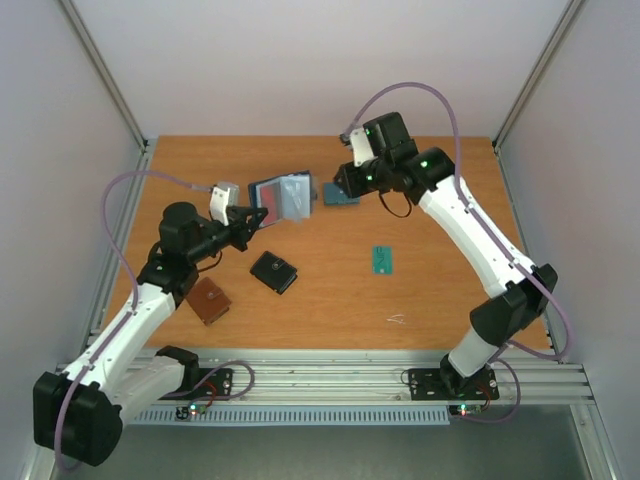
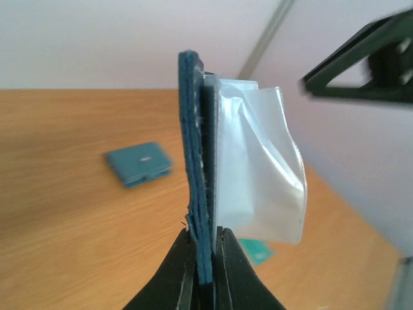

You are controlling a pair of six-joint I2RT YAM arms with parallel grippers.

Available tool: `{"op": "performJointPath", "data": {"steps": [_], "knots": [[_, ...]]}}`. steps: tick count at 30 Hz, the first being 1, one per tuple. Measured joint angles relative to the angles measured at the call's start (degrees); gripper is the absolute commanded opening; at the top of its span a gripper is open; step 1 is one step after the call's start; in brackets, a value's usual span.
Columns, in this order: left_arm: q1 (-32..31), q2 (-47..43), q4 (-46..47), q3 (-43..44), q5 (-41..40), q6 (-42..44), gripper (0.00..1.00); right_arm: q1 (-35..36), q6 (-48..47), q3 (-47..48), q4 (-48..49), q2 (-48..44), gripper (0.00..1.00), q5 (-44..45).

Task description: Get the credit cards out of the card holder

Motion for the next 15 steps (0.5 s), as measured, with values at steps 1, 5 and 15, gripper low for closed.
{"op": "performJointPath", "data": {"steps": [1,5,15], "knots": [[-0.4,0.1,-3.0,0.5,-3.1,2.4,0.0,-0.8,0.4,1.4,-2.6,0.9,0.25,3.9],[-3.0,1.2,-12.2,1.7,-18.0,18.5,0.0,-2.5,1.9,8.4,-11.2,5.7,0.27,15.3],[-4.0,4.1,-17.4,1.2,-34.9,49.5,0.0,9.2,-1.4,3.0,-0.7,4.7,0.33,-4.0]]}}
